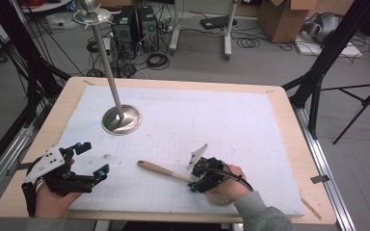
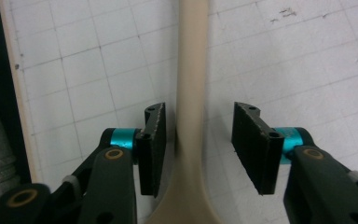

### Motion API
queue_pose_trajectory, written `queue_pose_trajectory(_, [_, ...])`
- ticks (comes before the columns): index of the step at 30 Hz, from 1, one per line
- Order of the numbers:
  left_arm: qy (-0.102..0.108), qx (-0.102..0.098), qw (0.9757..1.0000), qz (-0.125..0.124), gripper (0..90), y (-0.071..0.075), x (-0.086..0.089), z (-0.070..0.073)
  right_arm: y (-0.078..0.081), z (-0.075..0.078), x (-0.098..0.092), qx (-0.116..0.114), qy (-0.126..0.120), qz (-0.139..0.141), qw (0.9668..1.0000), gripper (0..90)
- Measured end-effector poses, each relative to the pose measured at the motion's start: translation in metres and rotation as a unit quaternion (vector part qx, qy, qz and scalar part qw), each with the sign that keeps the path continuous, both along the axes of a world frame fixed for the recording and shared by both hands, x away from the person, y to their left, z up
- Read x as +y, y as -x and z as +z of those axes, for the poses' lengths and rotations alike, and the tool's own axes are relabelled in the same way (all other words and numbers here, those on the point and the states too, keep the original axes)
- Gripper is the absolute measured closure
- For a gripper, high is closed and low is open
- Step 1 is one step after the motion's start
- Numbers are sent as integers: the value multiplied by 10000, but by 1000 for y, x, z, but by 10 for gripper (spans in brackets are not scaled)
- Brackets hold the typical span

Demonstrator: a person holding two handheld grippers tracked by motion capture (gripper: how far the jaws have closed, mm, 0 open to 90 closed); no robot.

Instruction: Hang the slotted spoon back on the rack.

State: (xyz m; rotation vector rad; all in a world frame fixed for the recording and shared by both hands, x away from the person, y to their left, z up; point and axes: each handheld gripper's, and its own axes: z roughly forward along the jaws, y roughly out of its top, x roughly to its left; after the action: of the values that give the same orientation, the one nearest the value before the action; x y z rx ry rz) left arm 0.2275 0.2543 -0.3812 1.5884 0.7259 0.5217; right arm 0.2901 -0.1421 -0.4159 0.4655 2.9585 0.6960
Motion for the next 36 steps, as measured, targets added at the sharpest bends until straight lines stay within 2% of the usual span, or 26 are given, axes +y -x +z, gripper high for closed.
queue_pose_trajectory(5, [0, 12, 10000, -3, 18, 0, 0, -1, 3, 0, 0, -61, -4, 40, 10000, 637])
queue_pose_trajectory(6, [-7, 19, 10000, -5, 18, 0, 0, -1, 4, 0, 0, -42, -14, 70, 10000, 688])
queue_pose_trajectory(7, [-14, 24, 10000, -6, 18, 0, 0, -1, 4, 0, 0, -42, -14, 70, 10000, 688])
queue_pose_trajectory(8, [-16, 26, 10000, -4, 18, 0, -1, -1, 6, 0, 0, -77, -9, 80, 9999, 726])
queue_pose_trajectory(12, [-7, 37, 10000, -10, 18, 0, -1, -2, 6, 0, 0, -91, -15, 19, 10000, 764])
queue_pose_trajectory(18, [2, 15, 10000, -6, 18, 0, 0, -1, 5, 0, 0, 102, -100, -237, 9996, 782])
queue_pose_trajectory(27, [39, 10, 10000, 43, 18, 1, 4, -1, 4, 2, -2, 157, -122, -198, 9996, 784])
queue_pose_trajectory(34, [48, -1, 10000, 75, 18, 1, 6, 0, 0, 9, -8, 190, -345, -255, 9989, 784])
queue_pose_trajectory(36, [47, 6, 10000, 71, 19, 1, 6, 0, -2, 16, -11, 175, -476, -311, 9982, 784])
